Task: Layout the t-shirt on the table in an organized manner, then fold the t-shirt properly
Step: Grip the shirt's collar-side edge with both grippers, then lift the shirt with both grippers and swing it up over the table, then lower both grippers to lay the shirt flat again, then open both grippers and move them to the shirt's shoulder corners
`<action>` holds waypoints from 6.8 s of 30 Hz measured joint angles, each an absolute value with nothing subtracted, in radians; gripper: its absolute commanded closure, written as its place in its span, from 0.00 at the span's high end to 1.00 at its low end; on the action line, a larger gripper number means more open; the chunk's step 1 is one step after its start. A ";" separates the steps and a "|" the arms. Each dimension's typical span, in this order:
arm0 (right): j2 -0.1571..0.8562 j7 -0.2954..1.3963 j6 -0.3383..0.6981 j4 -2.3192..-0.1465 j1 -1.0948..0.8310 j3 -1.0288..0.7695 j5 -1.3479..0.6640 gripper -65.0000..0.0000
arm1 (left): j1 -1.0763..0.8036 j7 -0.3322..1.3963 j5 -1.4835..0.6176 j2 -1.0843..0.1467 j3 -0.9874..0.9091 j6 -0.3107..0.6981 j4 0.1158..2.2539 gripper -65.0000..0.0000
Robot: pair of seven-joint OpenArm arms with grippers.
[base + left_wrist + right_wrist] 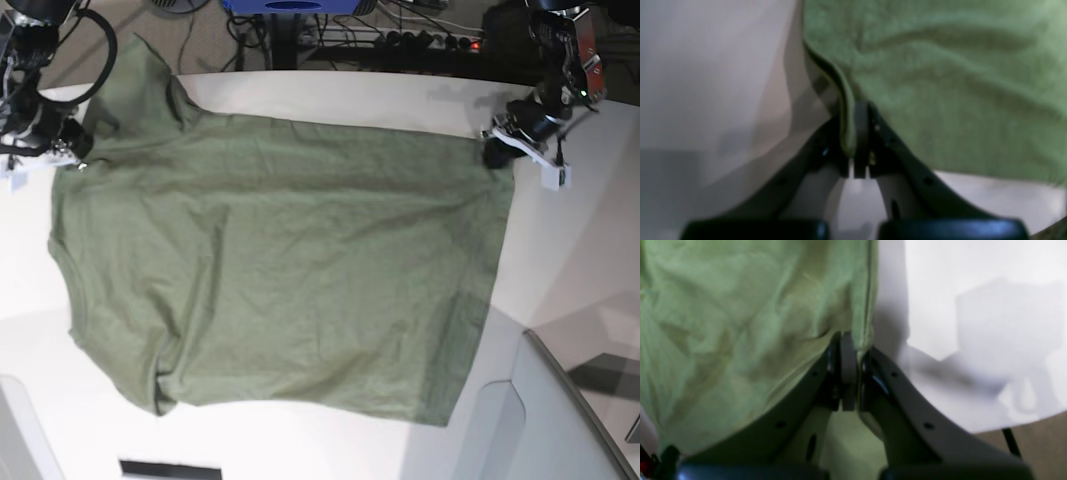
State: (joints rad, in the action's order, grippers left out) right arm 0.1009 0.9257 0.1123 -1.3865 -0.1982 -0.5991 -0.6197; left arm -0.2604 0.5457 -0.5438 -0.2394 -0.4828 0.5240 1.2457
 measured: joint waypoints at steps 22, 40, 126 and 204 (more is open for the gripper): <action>0.027 1.250 0.120 -1.975 -0.244 -0.798 -0.633 0.00 | -0.400 0.550 -0.551 -0.299 -0.607 0.515 1.743 0.00; 0.436 0.915 0.117 -1.048 0.571 -0.305 -0.637 0.00 | 0.482 0.547 -0.360 -0.409 -0.052 0.336 1.178 0.00; 0.301 0.877 0.068 -1.242 -0.054 -0.269 -0.628 0.19 | -0.122 0.384 -0.157 -0.347 -0.113 0.291 1.253 0.18; 0.015 0.830 0.117 -1.598 -0.387 -0.573 -0.617 0.81 | -0.203 0.392 -0.163 -0.308 -0.488 0.288 1.399 0.00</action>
State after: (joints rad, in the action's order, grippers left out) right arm 0.0154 0.8295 0.1173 -1.5978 -0.3874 -0.5728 -0.6170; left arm -0.2031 0.3916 -0.1631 -0.3080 -0.4885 0.2878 1.3987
